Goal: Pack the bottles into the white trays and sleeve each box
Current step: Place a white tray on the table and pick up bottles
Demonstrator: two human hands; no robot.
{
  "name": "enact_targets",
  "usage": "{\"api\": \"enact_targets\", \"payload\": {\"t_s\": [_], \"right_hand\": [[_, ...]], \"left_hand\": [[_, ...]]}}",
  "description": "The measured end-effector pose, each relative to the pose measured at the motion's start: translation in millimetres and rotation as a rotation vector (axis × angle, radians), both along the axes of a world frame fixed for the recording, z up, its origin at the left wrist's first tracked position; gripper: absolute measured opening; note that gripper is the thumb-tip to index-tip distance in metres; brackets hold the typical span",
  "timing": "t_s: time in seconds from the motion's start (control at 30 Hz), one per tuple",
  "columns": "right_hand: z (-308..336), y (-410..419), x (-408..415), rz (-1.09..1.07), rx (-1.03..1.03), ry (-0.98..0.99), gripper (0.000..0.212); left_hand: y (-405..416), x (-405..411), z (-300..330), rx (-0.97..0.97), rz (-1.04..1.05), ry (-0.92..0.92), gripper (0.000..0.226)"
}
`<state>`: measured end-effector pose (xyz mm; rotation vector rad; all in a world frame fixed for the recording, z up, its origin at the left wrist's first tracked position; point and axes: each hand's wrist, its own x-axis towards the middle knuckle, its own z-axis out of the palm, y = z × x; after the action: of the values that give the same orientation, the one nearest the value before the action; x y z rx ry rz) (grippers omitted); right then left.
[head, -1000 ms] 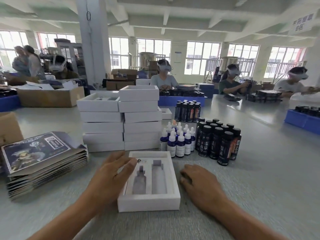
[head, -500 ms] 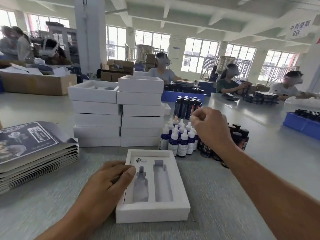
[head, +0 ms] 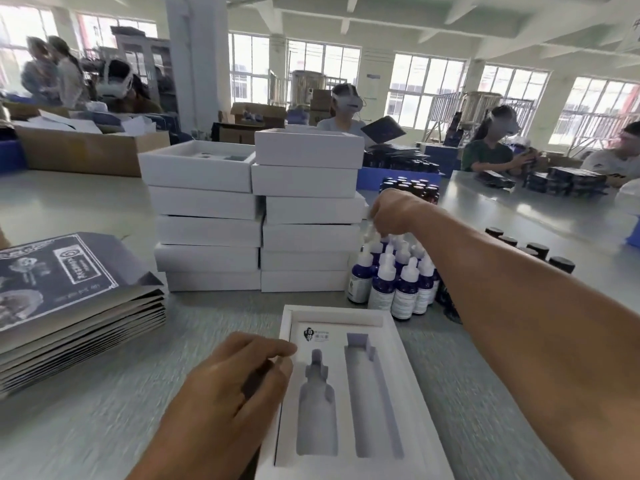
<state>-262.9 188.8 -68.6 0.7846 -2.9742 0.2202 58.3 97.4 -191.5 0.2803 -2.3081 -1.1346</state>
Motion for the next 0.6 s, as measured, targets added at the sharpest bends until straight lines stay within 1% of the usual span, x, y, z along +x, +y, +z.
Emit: {"api": "enact_targets", "payload": {"t_s": [0.1, 0.23, 0.33, 0.5, 0.6], "right_hand": [[3.4, -0.2, -1.9, -0.035, -0.024, -0.013, 0.015], [1.1, 1.7, -0.5, -0.03, -0.044, -0.043, 0.024], [-7.2, 4.4, -3.9, -0.037, -0.065, -0.049, 0.025], [-9.3, 13.5, 2.4, -0.052, -0.242, 0.05, 0.019], [13.4, 29.1, 25.4, -0.001, -0.342, 0.226, 0.018]], "left_hand": [[-0.5, 0.1, -0.4, -0.017, -0.002, -0.018, 0.016], [-1.1, 0.0, -1.1, -0.036, 0.012, -0.011, 0.016], [-0.5, -1.2, -1.5, -0.055, 0.015, -0.016, 0.017], [-1.5, -1.2, -1.0, -0.065, 0.013, -0.014, 0.017], [-4.8, -1.6, -3.2, -0.078, -0.001, -0.014, 0.017]]}}
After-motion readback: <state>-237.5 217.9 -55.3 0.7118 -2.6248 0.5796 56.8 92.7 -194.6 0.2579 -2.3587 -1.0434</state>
